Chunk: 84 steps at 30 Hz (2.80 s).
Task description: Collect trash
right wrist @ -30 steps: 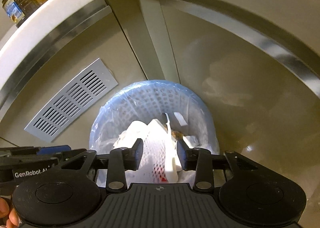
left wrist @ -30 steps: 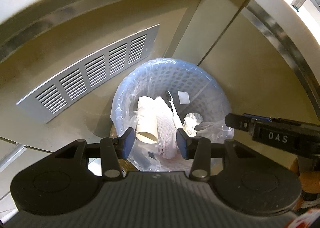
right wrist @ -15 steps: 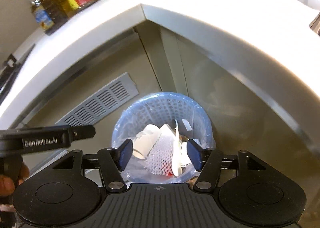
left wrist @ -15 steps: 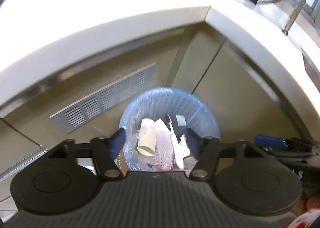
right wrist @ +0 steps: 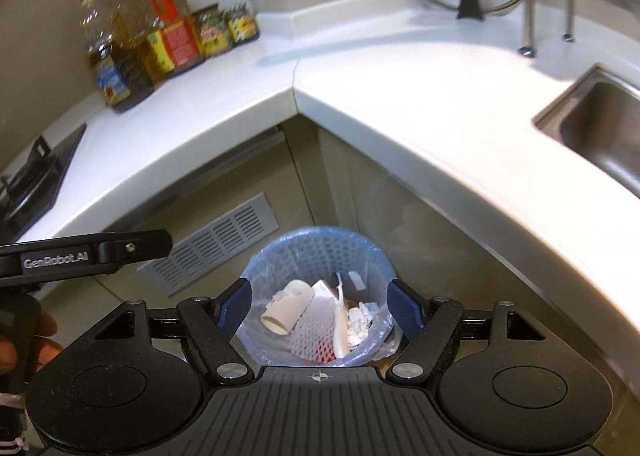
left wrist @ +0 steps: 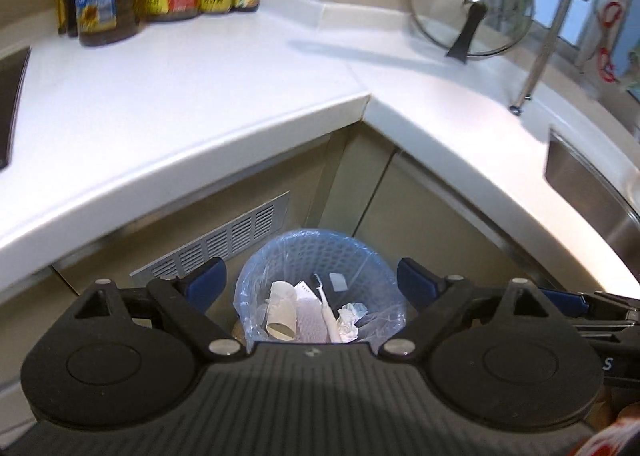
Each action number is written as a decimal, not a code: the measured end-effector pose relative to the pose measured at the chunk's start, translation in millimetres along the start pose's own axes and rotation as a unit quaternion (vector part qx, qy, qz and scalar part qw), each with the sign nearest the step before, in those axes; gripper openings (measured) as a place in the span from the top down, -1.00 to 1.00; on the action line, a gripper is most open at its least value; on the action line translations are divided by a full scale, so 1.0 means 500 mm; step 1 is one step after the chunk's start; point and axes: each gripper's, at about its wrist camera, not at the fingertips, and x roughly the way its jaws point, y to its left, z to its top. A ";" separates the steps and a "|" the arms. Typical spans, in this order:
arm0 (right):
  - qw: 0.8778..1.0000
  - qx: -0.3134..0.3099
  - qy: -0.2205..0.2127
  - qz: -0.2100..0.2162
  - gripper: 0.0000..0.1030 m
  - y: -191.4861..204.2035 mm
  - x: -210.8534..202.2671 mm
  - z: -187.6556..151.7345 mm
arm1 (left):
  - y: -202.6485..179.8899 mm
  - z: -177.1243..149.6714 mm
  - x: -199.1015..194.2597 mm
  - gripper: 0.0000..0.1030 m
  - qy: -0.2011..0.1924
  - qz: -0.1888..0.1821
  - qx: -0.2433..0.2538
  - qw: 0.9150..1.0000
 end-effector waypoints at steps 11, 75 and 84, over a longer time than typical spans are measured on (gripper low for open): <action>0.996 0.049 -0.053 -0.056 -0.50 0.119 -0.137 -0.072 | 0.045 -0.027 -0.130 -0.79 -0.004 -0.031 0.040 0.999; 0.997 0.009 -0.060 -0.049 -0.52 0.129 -0.197 -0.052 | -0.003 -0.035 -0.210 -0.79 -0.039 -0.006 0.050 0.998; 0.997 0.009 -0.060 -0.049 -0.52 0.131 -0.197 -0.053 | 0.000 -0.035 -0.213 -0.79 -0.040 -0.005 0.049 0.998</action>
